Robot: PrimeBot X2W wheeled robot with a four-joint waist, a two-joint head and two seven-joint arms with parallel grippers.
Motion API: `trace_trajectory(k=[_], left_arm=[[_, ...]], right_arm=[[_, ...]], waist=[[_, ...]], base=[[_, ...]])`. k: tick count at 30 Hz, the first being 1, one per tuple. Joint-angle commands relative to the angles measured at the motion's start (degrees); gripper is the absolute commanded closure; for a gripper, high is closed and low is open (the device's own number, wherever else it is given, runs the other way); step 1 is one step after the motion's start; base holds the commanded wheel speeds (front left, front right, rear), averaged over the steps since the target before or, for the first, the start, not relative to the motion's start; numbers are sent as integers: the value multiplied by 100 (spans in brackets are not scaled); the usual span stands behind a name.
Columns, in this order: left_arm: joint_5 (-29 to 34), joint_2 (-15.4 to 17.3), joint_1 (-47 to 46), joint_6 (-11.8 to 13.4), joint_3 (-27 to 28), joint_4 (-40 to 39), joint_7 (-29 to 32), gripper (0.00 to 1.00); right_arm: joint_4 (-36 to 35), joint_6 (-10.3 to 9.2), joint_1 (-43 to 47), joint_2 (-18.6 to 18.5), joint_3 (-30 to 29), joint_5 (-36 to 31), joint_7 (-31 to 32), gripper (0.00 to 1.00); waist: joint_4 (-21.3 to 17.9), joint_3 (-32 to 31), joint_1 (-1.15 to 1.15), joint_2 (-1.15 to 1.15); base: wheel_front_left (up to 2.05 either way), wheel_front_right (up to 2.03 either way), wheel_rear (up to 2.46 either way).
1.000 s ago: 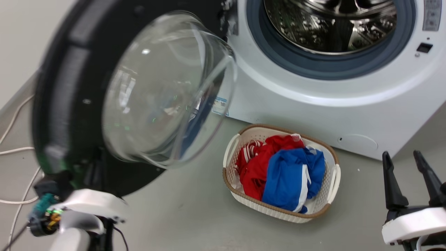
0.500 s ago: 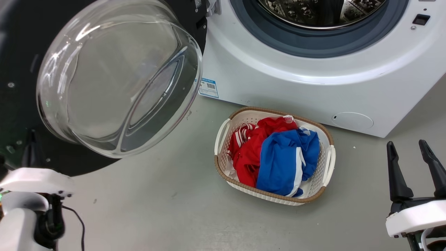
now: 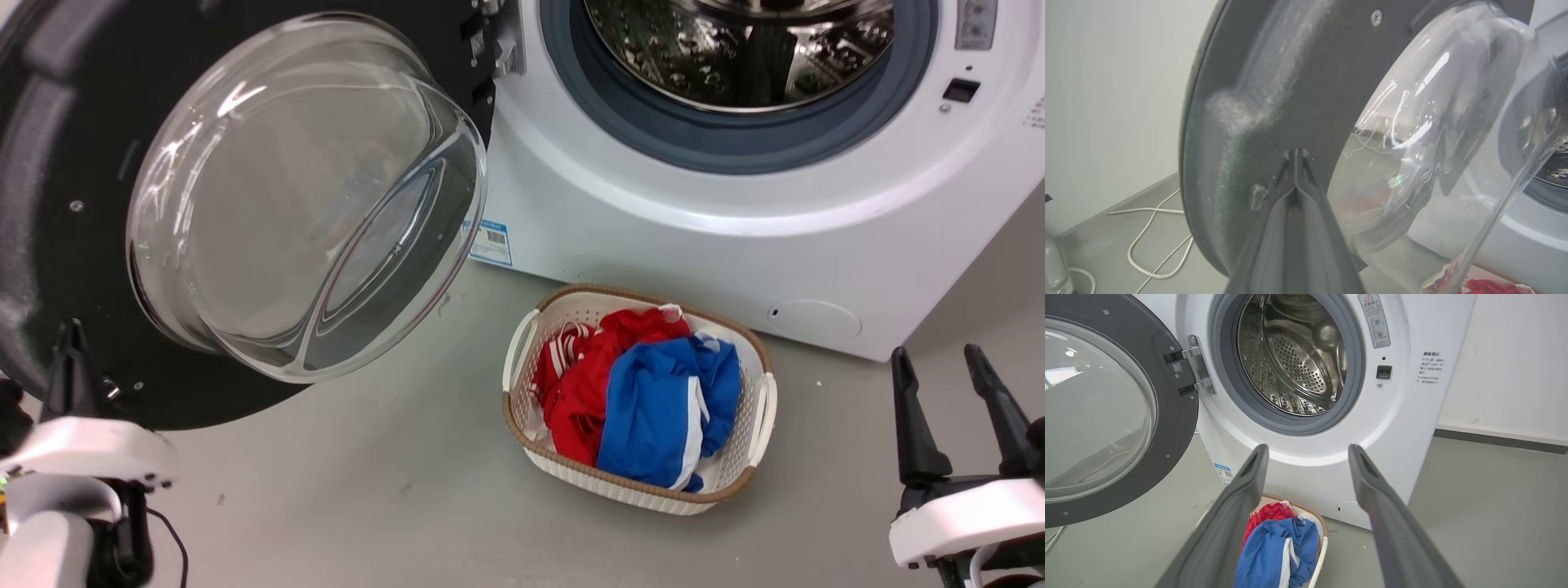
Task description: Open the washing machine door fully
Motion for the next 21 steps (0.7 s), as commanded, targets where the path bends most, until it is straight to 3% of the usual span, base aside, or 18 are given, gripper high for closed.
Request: trace_trajectory(k=[1,10,15,21], left_arm=[[52,-23,148,53,-43,-146,-22,100],[462,-153,1021,447,-616,-1515,368,100],[546,-353,1373,476,-994,-2093,483,100],[686,-511,1226,313,-1471,-2067,558,100]], right_arm=[[15,-1,51,41,14,-38,-18,0],[136,-1,303,164,32,-69,-68,0],[156,-1,388,203,77,-49,-99,0],[172,-1,341,221,147,-70,-94,0]], waist=[[5,-122,0,0],[-4,-598,0,0],[-119,-767,0,0],[-398,-806,0,0]], base=[[0,0,0],[0,0,0],[0,0,0],[0,0,0]])
